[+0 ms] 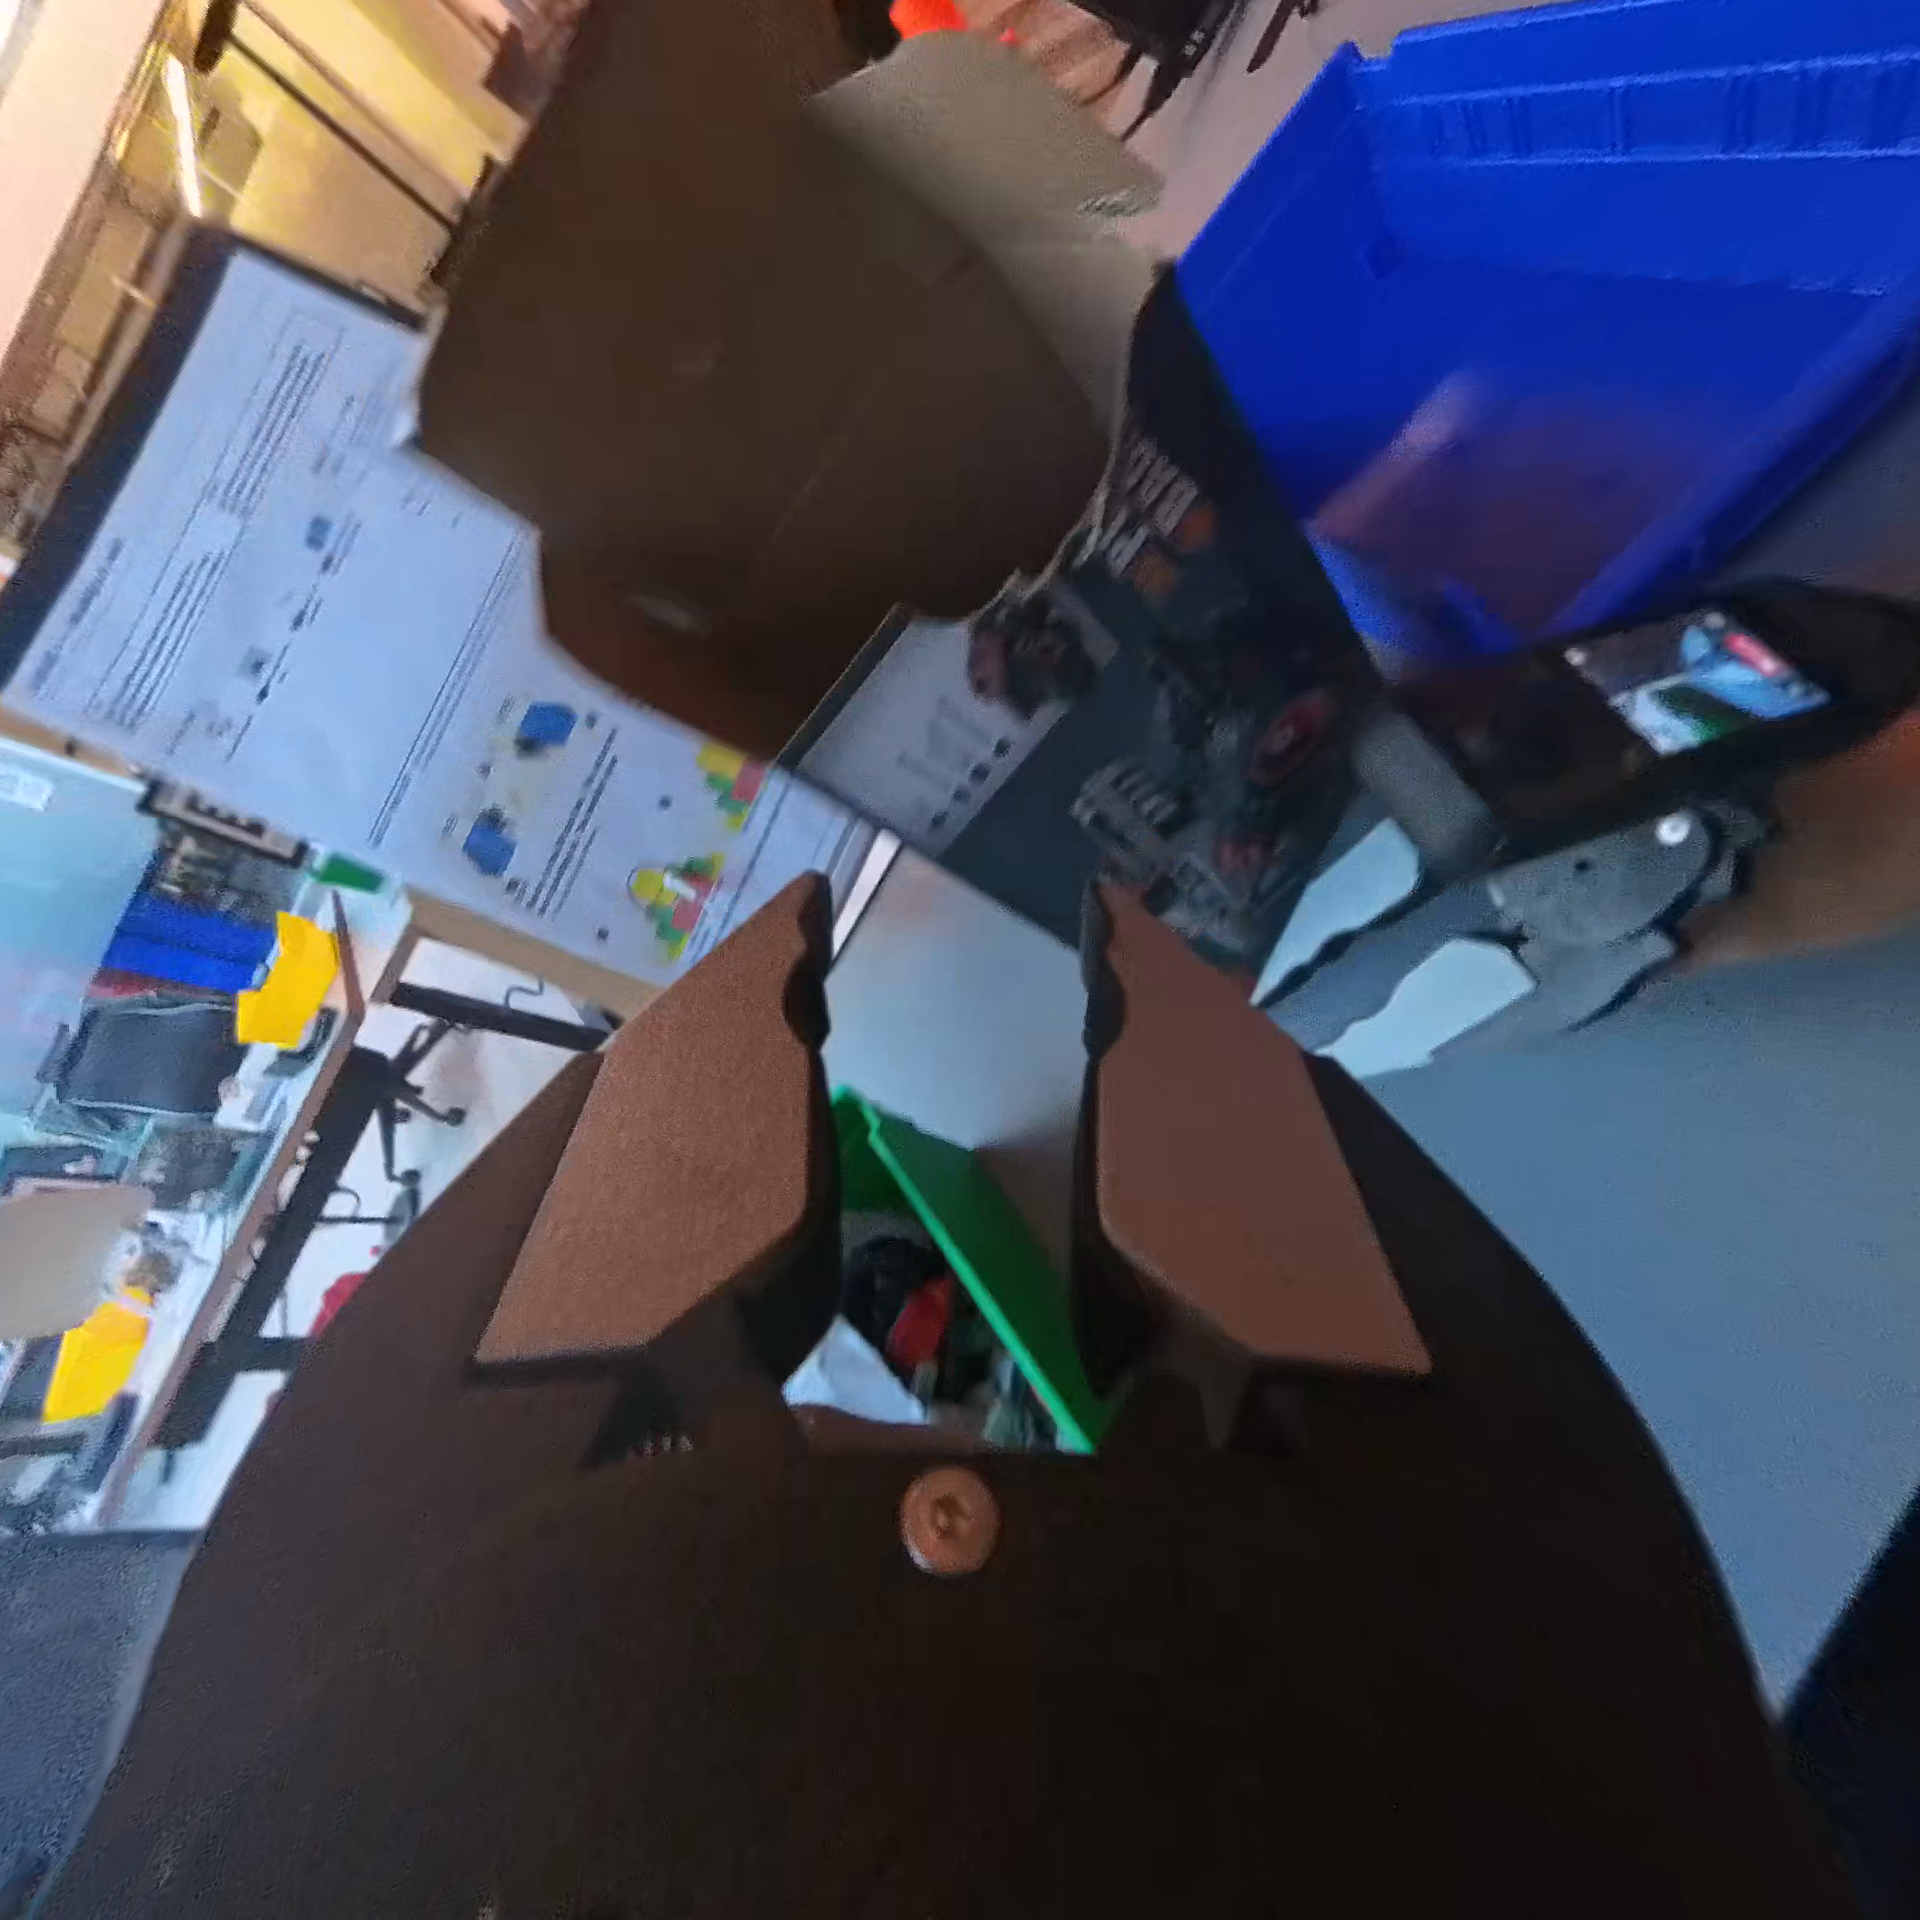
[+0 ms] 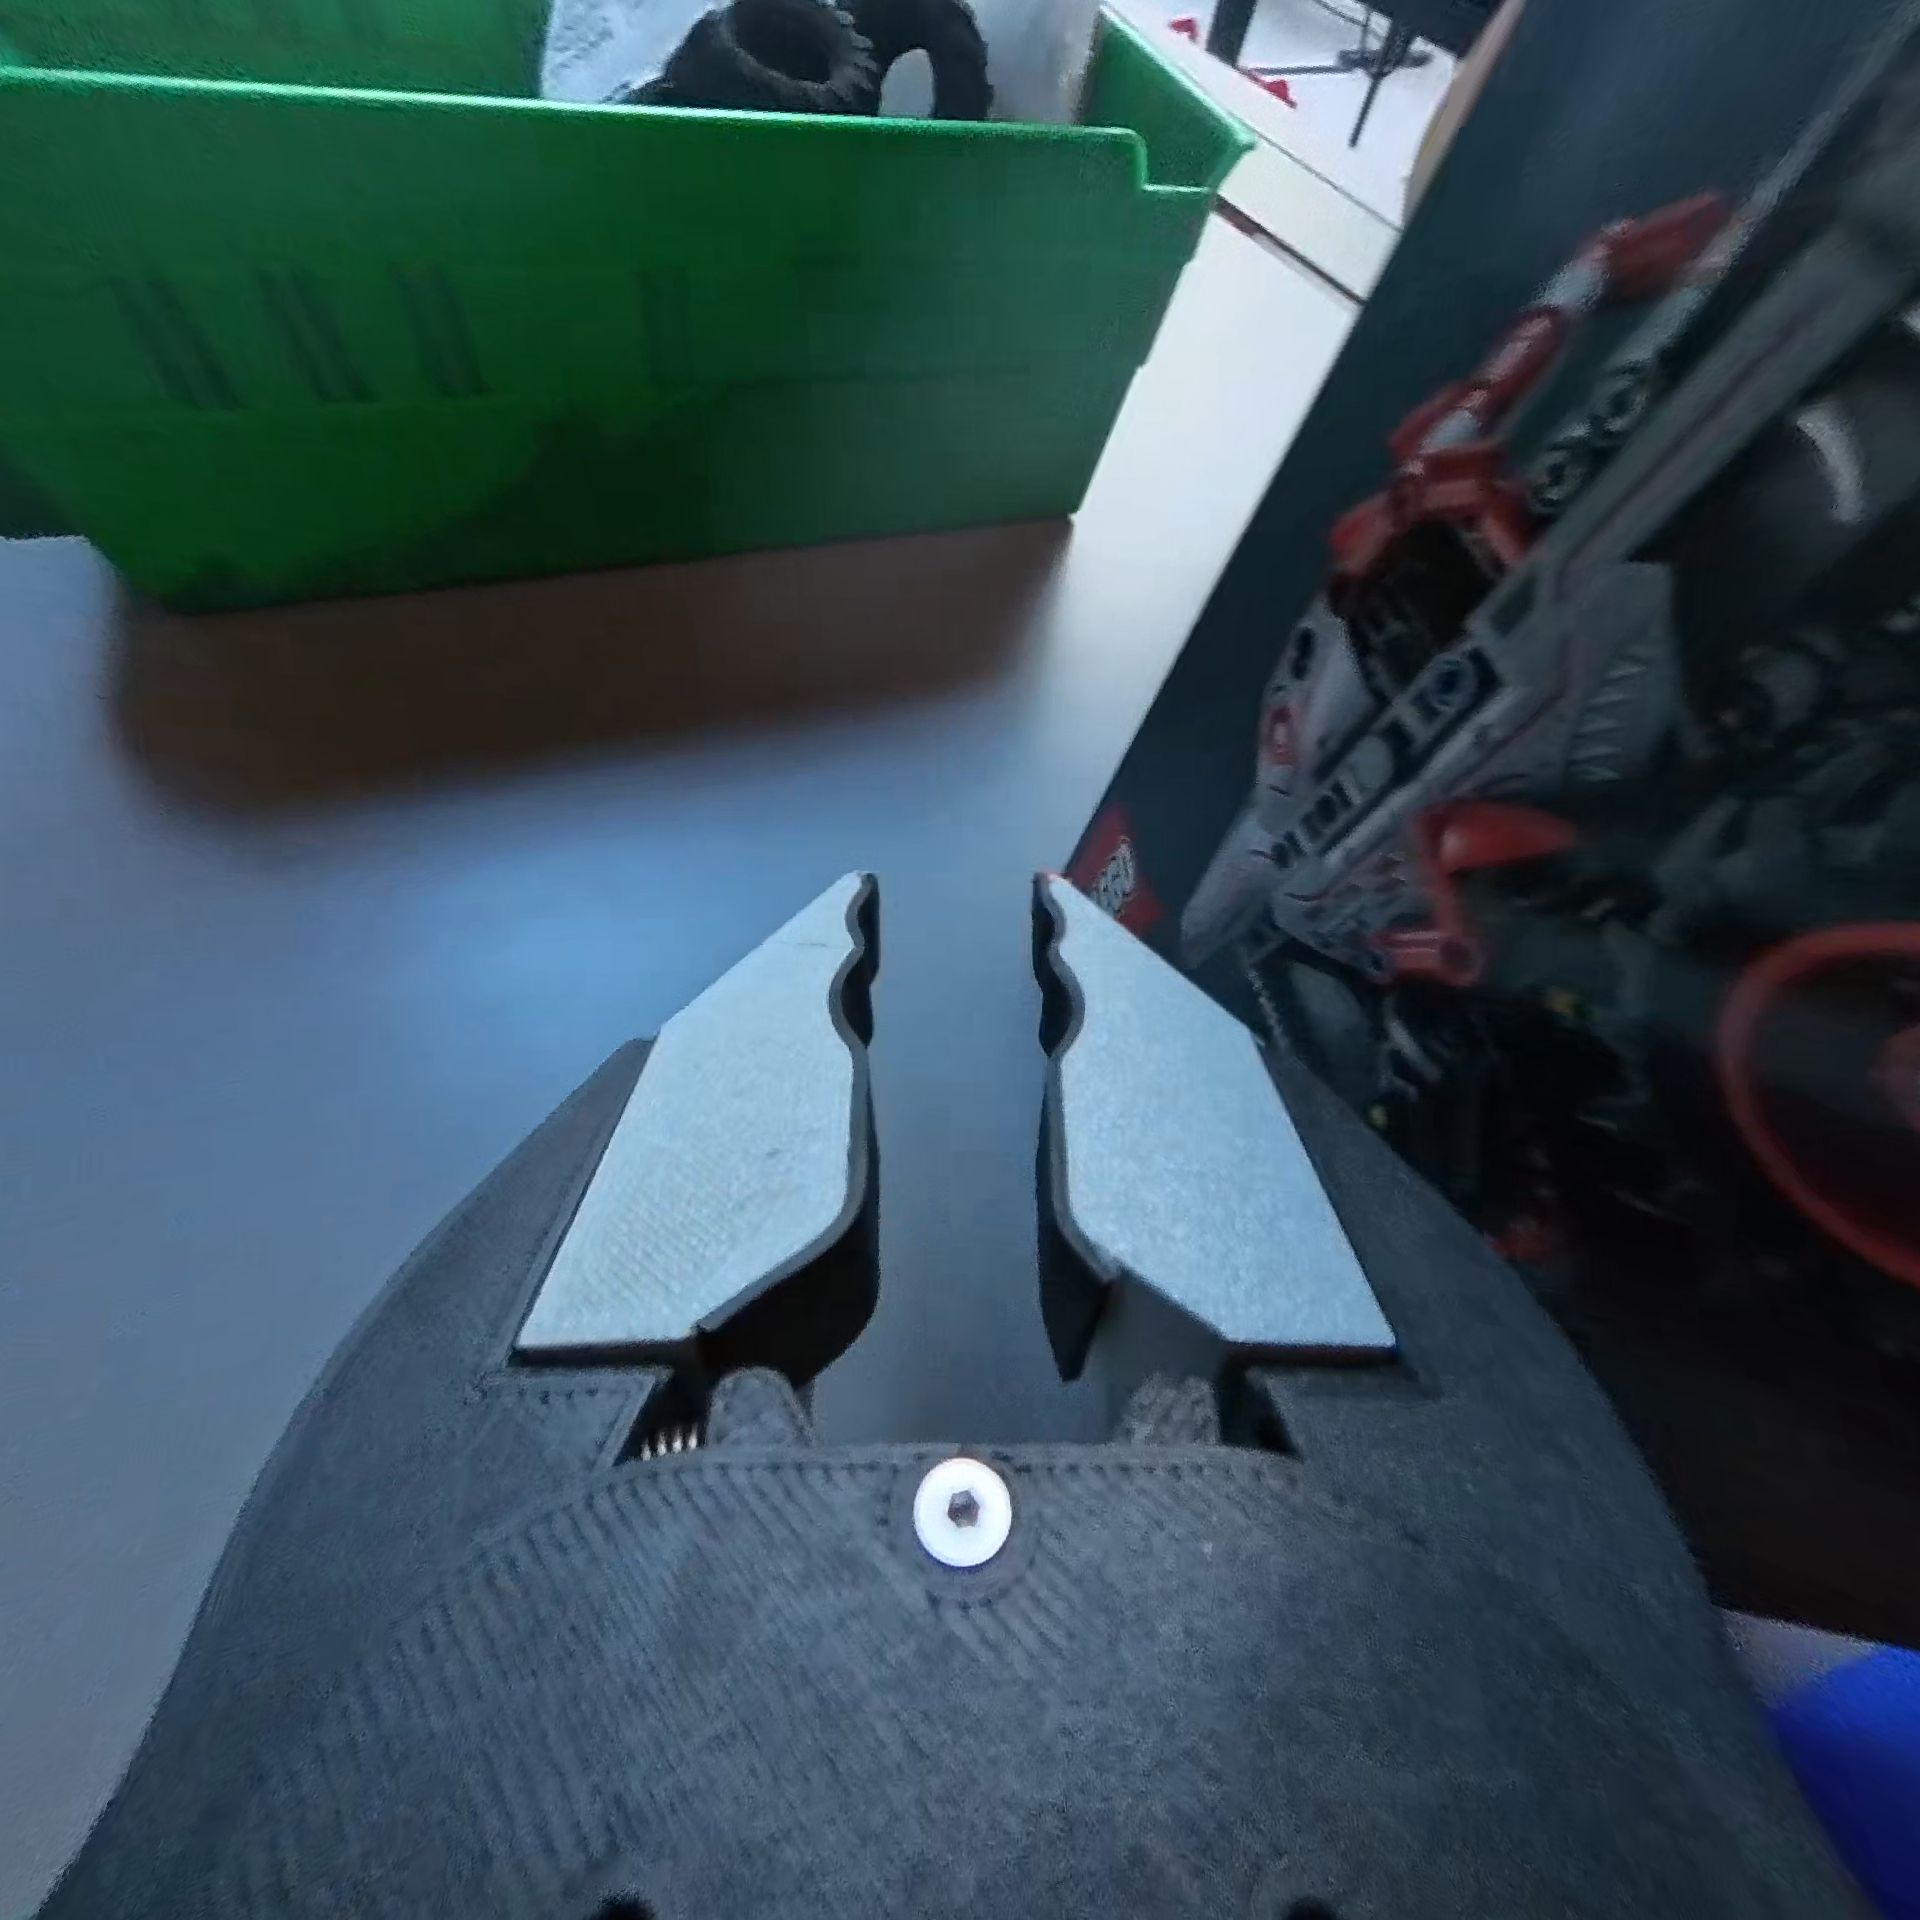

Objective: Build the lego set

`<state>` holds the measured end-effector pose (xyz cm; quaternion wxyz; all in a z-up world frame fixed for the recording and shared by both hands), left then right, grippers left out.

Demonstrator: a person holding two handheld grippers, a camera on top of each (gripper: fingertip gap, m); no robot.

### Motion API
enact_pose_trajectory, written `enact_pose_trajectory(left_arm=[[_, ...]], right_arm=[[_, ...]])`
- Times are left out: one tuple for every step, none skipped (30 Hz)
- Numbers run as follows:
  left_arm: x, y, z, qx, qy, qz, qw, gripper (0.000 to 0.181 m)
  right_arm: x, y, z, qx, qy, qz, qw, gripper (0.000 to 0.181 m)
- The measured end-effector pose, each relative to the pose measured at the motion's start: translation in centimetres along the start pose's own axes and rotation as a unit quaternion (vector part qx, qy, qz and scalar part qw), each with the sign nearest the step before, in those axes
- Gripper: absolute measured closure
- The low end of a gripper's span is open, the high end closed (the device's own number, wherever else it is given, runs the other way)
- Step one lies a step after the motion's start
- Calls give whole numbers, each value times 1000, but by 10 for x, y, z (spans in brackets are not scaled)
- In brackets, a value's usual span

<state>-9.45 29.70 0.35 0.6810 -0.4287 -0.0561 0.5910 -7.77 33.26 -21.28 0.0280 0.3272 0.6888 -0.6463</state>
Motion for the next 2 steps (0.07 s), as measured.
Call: enact_pose_trajectory(left_arm=[[-14, 11, 11, -15, -5, 0, 1000, 138], [-27, 26, 25, -32, -16, 5, 999, 139]], right_arm=[[0, -1, 3, -7, -2, -1, 1000, 154], [-2, -2, 5, -16, -3, -6, 1000, 154]])
Point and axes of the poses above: each gripper's, where its closed fingertips meet, x out along the fingers, y out of its underside, z = x × y across the jaws, the point moved 2 cm from there along -x, back along the fingers, and after that the axes turned 1 degree about -x, right-handed, at the moved point
